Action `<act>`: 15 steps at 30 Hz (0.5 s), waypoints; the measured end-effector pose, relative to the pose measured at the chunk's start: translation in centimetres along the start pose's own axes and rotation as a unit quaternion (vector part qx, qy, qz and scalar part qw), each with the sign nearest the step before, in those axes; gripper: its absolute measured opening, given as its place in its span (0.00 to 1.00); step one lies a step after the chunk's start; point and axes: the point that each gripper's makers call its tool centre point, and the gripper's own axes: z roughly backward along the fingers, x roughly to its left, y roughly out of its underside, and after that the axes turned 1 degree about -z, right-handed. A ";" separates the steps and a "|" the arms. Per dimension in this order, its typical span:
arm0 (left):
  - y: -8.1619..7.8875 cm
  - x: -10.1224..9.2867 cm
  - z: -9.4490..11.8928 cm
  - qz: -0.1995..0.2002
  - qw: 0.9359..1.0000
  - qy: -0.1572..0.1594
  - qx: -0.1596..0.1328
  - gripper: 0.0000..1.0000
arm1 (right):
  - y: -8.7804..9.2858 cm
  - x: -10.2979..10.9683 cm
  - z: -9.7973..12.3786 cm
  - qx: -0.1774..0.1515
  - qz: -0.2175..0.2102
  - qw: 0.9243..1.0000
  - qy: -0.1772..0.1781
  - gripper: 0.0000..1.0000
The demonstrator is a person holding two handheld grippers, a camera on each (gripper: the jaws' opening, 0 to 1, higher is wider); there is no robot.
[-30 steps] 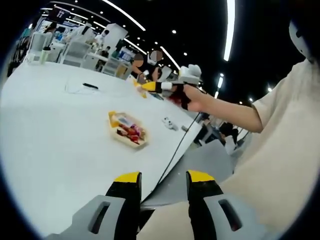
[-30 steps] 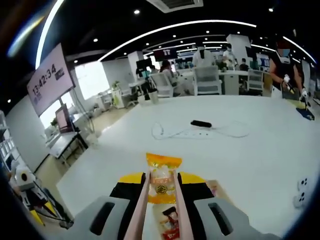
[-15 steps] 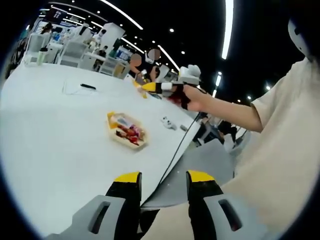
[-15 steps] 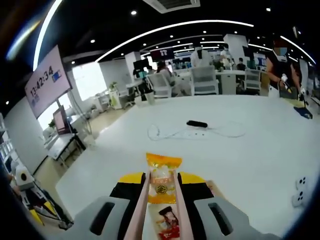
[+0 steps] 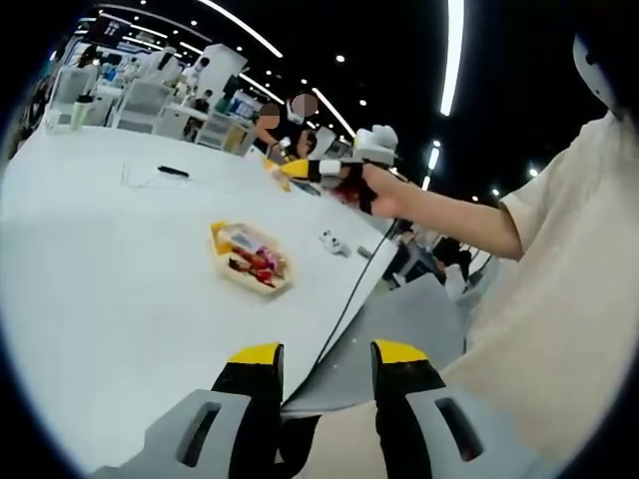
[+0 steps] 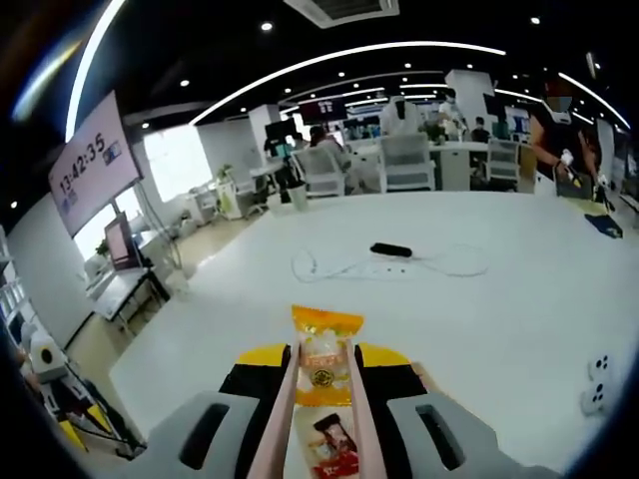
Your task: Place the target food into the container with the food tongs after gripping and lifting it, then release it inside without dropping or visibly crushing the food.
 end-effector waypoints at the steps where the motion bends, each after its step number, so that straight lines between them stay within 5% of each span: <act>1: 0.0 0.0 0.0 0.000 1.000 0.000 0.000 0.34 | 0.0 -0.1 0.0 0.000 0.000 1.000 0.000 0.25; 15: -0.3 -0.3 -0.3 -0.001 1.000 0.006 -0.001 0.34 | 0.2 -1.7 1.3 -0.007 -0.010 1.000 0.018 0.25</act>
